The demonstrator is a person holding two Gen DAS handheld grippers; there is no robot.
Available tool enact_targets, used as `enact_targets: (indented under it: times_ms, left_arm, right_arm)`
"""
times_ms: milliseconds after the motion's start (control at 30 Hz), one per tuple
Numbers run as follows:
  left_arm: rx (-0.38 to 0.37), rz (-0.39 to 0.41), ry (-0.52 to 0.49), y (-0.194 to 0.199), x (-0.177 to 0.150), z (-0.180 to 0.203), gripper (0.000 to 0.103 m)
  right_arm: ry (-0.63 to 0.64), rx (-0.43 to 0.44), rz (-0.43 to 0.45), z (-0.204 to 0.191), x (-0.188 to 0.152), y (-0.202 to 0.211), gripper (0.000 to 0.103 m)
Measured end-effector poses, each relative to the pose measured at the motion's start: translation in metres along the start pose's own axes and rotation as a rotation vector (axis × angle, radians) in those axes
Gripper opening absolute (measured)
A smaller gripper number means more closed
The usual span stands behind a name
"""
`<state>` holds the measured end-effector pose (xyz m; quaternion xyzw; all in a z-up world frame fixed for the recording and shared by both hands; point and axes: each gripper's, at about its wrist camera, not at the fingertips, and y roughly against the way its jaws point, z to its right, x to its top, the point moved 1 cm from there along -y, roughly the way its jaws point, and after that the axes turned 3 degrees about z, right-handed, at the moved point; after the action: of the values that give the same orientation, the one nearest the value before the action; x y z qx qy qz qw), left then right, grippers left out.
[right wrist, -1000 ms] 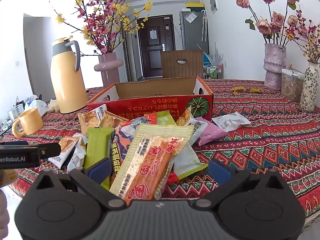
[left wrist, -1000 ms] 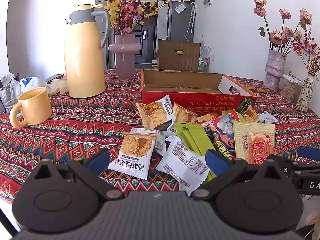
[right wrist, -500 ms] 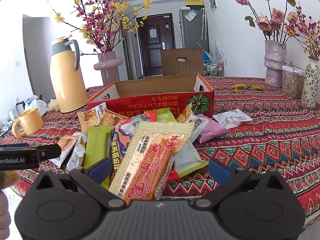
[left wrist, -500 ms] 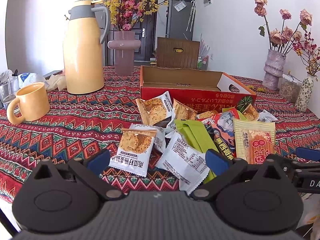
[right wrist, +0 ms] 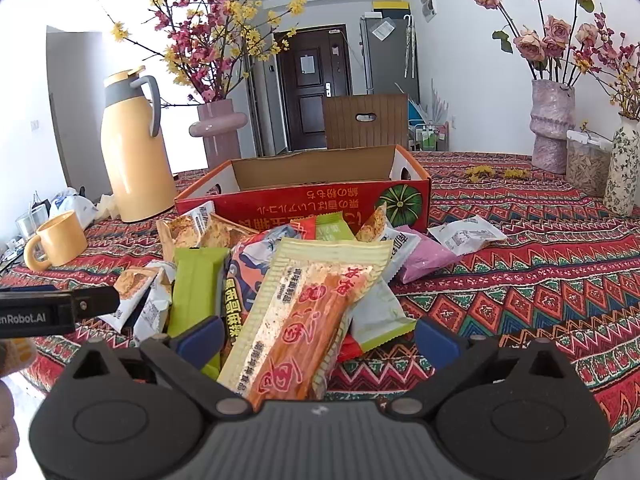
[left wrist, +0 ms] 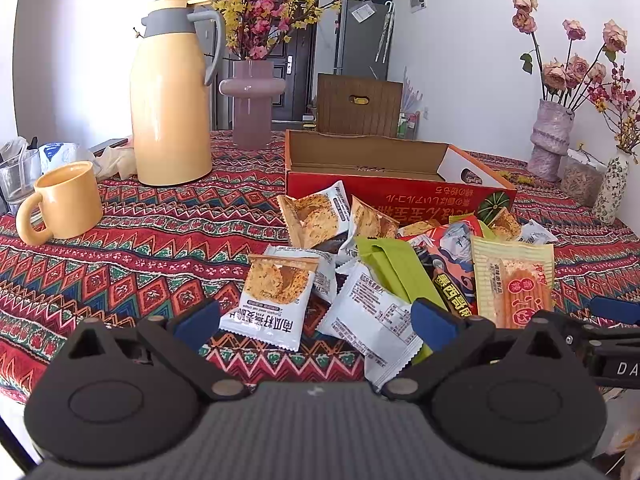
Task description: Organize snacks
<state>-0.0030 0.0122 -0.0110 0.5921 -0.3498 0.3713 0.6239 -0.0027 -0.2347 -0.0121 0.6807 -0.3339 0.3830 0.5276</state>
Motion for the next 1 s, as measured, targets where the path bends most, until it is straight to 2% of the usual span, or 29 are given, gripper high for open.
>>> enact_targets:
  times_ms: [200, 333, 433, 567, 733, 800, 1000]
  left_arm:
    - [0.002, -0.003, 0.005, -0.001, -0.002, -0.003, 0.103]
    - [0.002, -0.002, 0.009, 0.0, -0.002, -0.004, 0.103]
    - [0.0, -0.004, 0.011, 0.0, -0.002, -0.004, 0.103]
    - [-0.005, -0.009, 0.014, -0.001, -0.004, -0.005, 0.103]
    - [-0.002, -0.02, 0.022, -0.001, -0.009, -0.009, 0.103]
    - [-0.001, -0.029, 0.027, -0.003, -0.012, -0.011, 0.103]
    - [-0.003, -0.044, 0.033, -0.005, -0.015, -0.012, 0.103]
  right_arm:
    - [0.0, 0.024, -0.011, -0.003, -0.002, -0.002, 0.088]
    - [0.0, 0.034, -0.031, -0.004, -0.005, -0.008, 0.086]
    - [0.003, 0.04, -0.044, -0.007, -0.006, -0.013, 0.079]
    - [0.008, 0.05, -0.076, -0.012, -0.01, -0.024, 0.063]
    - [-0.011, 0.055, -0.078, -0.011, -0.015, -0.029, 0.051]
    - [-0.024, 0.061, -0.067, -0.007, -0.016, -0.028, 0.043]
    - [-0.051, 0.084, -0.065, -0.001, -0.017, -0.027, 0.039]
